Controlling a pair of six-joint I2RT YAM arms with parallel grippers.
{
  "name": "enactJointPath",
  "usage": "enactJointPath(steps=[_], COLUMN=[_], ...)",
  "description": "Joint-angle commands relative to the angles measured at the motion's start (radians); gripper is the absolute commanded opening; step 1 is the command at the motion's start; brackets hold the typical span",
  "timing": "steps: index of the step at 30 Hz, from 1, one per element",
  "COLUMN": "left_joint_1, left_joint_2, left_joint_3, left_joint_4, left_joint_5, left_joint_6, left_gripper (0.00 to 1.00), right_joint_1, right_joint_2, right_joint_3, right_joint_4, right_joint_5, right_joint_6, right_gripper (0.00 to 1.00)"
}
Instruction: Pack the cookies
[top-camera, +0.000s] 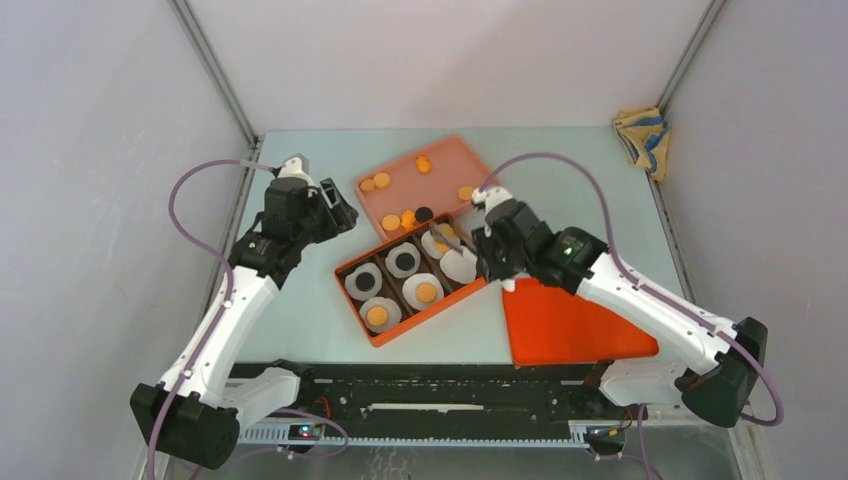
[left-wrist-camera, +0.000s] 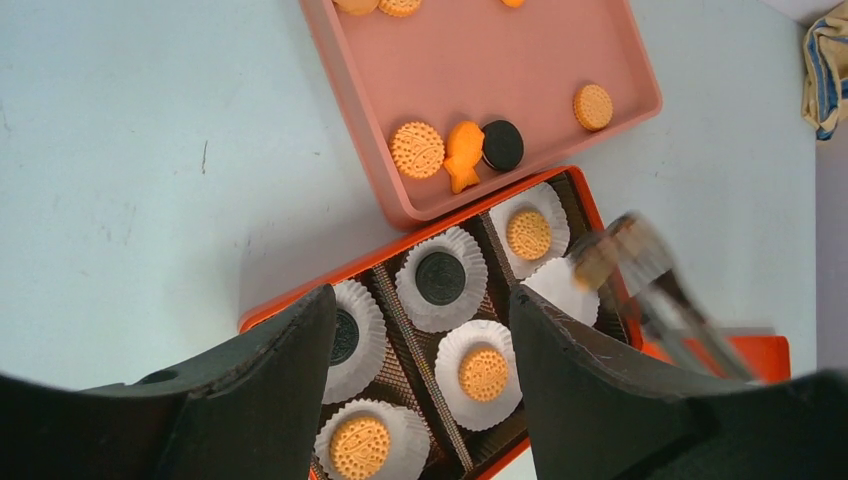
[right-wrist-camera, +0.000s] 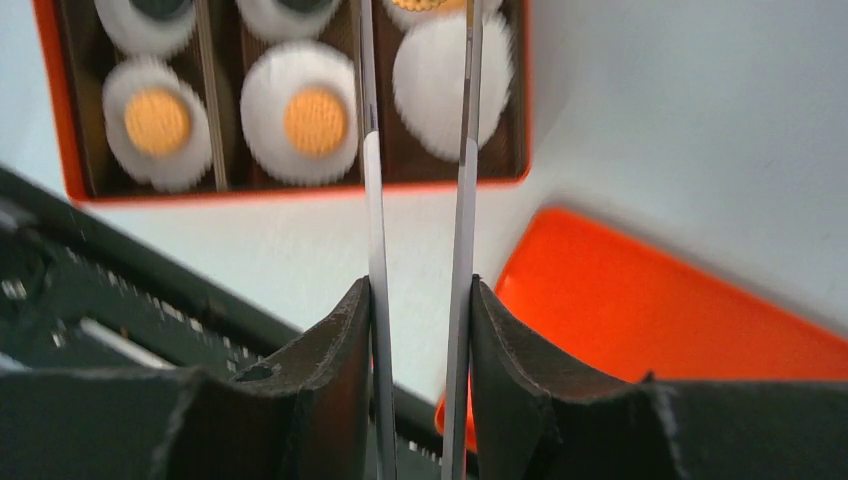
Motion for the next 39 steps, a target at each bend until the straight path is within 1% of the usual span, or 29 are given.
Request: enactJointPath(steps=[1, 4, 9, 17, 18, 19, 24, 26, 27, 30, 33, 35, 37, 39], left_joint_1=[0.004, 0.004, 0.004, 0.004, 0.003, 0.003, 0.004, 0.004, 0.004, 0.004, 0.004, 0.004, 0.004, 0.004], left_joint_2=[-0.032, -0.04, -0.052, -0.051, -0.048, -0.045, -0.036, -0.038, -0.039, -0.044, -0.045, -0.043, -0.042, -0.039], left_joint_3=[0.04, 0.037, 0.032, 0.033, 0.033, 0.035, 0.035, 0.038, 0.038, 0.041, 0.043, 0.047, 0.05, 0.053], left_joint_4=[0.029, 0.028, 0.026, 0.018, 0.019, 0.02, 0.027, 0.027, 0.028, 0.027, 0.027, 0.027, 0.028, 0.031], left_joint_5=[0.026, 0.028, 0.028, 0.017, 0.02, 0.022, 0.036, 0.04, 0.04, 0.041, 0.041, 0.042, 0.043, 0.042], left_joint_6=[-0.013, -0.014, -0.013, -0.009, -0.009, -0.01, -0.012, -0.009, -0.007, -0.005, -0.002, -0.003, -0.003, -0.005], left_gripper=[0.69, 0.69, 0.69, 0.69, 0.69, 0.69, 0.69, 0.69, 0.69, 0.7, 0.7, 0.7, 0.7, 0.7], right_joint_1=[0.084, 0.102, 0.102, 0.106, 0.108, 0.111, 0.115, 0.115, 0.115, 0.115, 0.116, 0.115, 0.109, 0.085], right_joint_2=[-0.054, -0.064, -0.044, -0.05, -0.053, -0.056, -0.065, -0.064, -0.063, -0.054, -0.057, -0.078, -0.109, -0.128], right_joint_3=[-0.053, -0.078, -0.093, -0.092, -0.092, -0.092, -0.091, -0.09, -0.091, -0.079, -0.063, -0.043, -0.013, 0.023], right_joint_4=[-0.056, -0.058, -0.058, -0.107, -0.116, -0.122, -0.113, -0.099, -0.094, -0.089, -0.092, -0.086, -0.078, -0.056], right_joint_5=[0.049, 0.059, 0.084, 0.067, 0.066, 0.073, 0.097, 0.099, 0.099, 0.09, 0.101, 0.125, 0.171, 0.197], right_joint_6=[0.099, 0.122, 0.114, 0.115, 0.115, 0.118, 0.126, 0.126, 0.127, 0.122, 0.121, 0.114, 0.101, 0.09], right_gripper=[0.1, 0.09, 0.1, 0.11, 0.13, 0.18, 0.45, 0.51, 0.52, 0.52, 0.48, 0.4, 0.28, 0.22])
